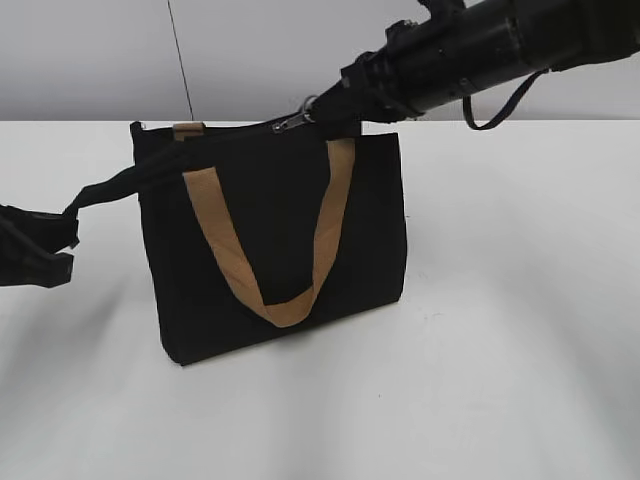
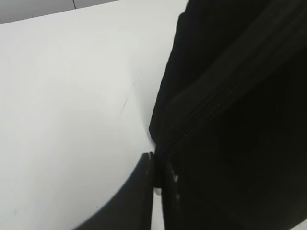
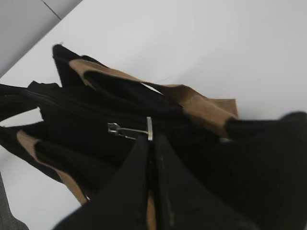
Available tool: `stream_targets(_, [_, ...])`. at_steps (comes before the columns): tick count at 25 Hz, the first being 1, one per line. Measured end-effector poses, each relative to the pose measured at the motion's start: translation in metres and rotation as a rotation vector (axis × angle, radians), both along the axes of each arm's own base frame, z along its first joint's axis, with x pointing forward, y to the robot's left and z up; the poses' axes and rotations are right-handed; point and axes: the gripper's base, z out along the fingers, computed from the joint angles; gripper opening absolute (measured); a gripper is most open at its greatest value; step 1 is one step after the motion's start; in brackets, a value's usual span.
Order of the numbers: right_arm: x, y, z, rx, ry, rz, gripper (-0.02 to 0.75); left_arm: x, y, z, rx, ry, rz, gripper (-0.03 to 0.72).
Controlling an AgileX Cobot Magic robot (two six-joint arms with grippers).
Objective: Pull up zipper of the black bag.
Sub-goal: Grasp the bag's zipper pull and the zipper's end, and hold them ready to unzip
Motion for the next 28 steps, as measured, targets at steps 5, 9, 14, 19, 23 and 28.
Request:
stream_targets(5, [0.005, -0.029, -0.001, -0.024, 0.05, -0.033, -0.001, 0.0, 0.0, 0.0, 0.002, 0.004, 0.001, 0.015])
stream_targets(9, [0.009, -0.049, -0.001, -0.012, 0.083, -0.058, -0.001, 0.0, 0.0, 0.0, 0.002, 0.004, 0.001, 0.015])
stream_targets(14, [0.007, -0.051, -0.001, 0.002, 0.105, -0.032, -0.001, 0.0, 0.0, 0.0, 0.001, 0.002, 0.001, 0.015])
stream_targets(19, [0.005, -0.051, 0.001, 0.001, 0.108, -0.015, 0.056, 0.0, 0.001, 0.0, -0.038, 0.02, 0.045, 0.015])
stream_targets(23, [-0.002, -0.053, 0.015, -0.038, 0.06, 0.005, 0.274, -0.001, 0.004, -0.004, -0.061, 0.074, 0.101, 0.023])
stream_targets(28, [-0.015, -0.059, 0.034, -0.117, 0.028, 0.025, 0.392, -0.007, 0.008, 0.001, -0.096, 0.106, 0.157, 0.218])
